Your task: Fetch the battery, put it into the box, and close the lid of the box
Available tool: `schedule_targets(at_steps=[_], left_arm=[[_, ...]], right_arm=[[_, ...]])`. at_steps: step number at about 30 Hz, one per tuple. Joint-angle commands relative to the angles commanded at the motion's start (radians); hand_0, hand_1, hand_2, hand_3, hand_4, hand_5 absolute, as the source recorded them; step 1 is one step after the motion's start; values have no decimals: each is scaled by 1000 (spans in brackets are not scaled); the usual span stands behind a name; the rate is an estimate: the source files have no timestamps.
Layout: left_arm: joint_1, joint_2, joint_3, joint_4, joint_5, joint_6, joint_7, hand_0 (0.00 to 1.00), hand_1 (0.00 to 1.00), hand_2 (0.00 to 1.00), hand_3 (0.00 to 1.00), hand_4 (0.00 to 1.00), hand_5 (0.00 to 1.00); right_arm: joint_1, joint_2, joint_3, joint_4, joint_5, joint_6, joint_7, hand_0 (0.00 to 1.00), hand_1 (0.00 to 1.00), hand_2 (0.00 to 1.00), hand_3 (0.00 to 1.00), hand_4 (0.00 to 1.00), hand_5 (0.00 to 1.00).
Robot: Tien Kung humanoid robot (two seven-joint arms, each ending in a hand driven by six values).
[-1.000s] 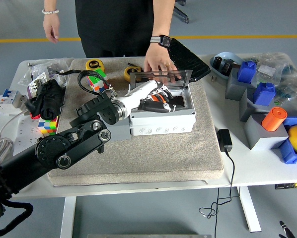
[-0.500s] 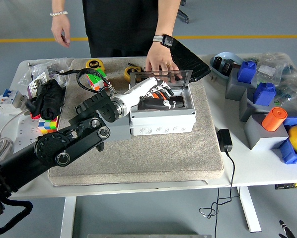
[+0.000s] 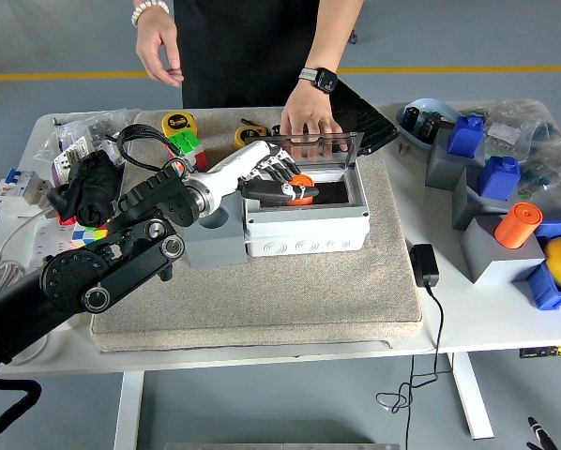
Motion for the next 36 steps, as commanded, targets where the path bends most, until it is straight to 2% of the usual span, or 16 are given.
schedule_targets(at_steps=[5, 13, 20, 26, 29, 32, 36], left_arm=[[-7, -2, 27, 7, 0, -4, 3, 455, 642, 621, 611, 998, 582], [-28, -36, 59, 14, 29, -5, 8, 444, 642, 621, 612, 998, 583], [-65, -84, 79, 41, 19, 2, 0, 433, 642, 623, 614, 998, 579], [-96, -142, 111, 87, -30, 14, -28, 430, 641, 626, 616, 996, 576], [-105, -159, 123, 98, -60, 17, -38, 430, 641, 626, 616, 996, 576], [-104, -161, 123, 90, -73, 16, -41, 429, 641, 623, 614, 995, 576], [-91, -141, 87, 48, -81, 24, -49, 429, 641, 623, 614, 995, 576]], right_arm=[[1, 0, -1, 0, 0, 1, 0, 716, 652, 636, 573, 981, 586], [2, 0, 1, 2, -1, -1, 0, 716, 652, 636, 573, 981, 586], [3, -1, -3, 3, -3, -1, 0, 716, 653, 636, 573, 981, 585], [6, 0, -12, 3, -1, -2, 0, 716, 652, 637, 573, 981, 585], [7, -1, -13, 3, 0, -2, 1, 716, 652, 637, 573, 981, 585], [7, 0, -10, 4, -1, -3, 1, 717, 652, 637, 573, 980, 586], [4, -1, -5, 5, 1, -2, 3, 717, 652, 637, 573, 980, 586]])
